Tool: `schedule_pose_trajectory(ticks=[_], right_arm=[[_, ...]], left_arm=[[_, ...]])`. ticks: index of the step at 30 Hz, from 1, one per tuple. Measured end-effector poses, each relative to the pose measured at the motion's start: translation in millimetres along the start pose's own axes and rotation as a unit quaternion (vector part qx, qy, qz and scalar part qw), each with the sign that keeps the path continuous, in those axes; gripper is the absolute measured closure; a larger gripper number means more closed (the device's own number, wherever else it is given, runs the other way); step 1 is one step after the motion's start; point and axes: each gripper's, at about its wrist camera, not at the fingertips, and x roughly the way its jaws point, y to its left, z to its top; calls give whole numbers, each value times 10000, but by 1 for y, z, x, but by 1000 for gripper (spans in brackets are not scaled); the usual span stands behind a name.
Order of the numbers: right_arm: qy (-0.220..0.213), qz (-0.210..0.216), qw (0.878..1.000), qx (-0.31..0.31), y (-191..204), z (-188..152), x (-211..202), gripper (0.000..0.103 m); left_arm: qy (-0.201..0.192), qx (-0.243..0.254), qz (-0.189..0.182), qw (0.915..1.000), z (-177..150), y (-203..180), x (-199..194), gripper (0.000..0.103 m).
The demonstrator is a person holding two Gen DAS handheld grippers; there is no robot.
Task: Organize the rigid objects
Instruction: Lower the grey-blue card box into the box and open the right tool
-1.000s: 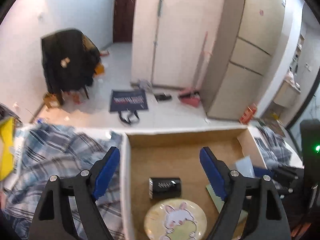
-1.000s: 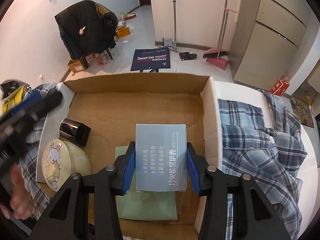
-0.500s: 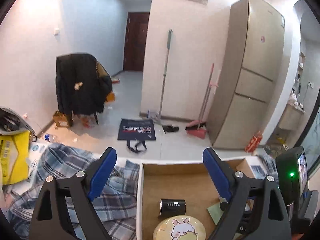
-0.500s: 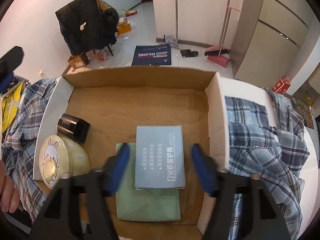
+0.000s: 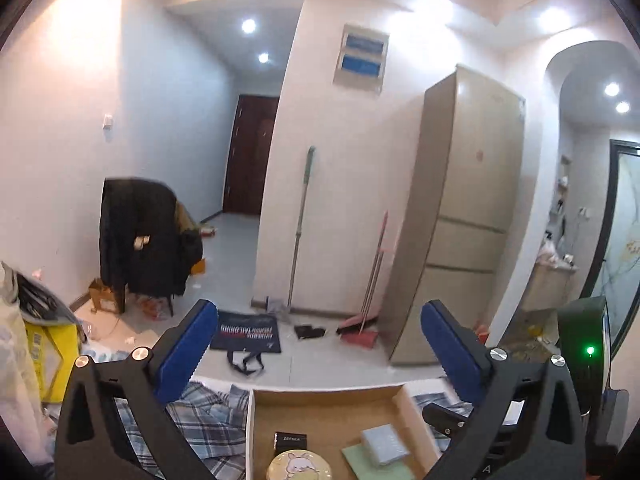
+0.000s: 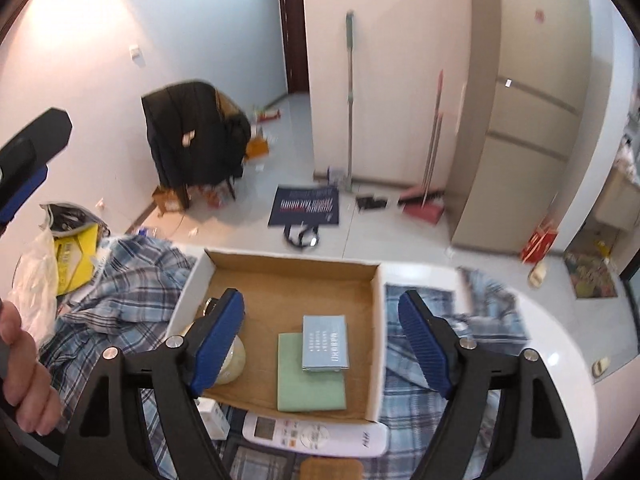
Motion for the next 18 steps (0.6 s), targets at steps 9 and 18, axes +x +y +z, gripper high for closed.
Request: schedule_pose_trajectory(ticks=[9,18], right_arm=[[-766,-13,9970,100,-4,-14,-88,17],[-957,85,9949,300,-12,-46,-122,14]], left_arm=[[-615,493,322,9964,11,-35,-100,0],[69,759,208,9969,-18,-58,-124,0]])
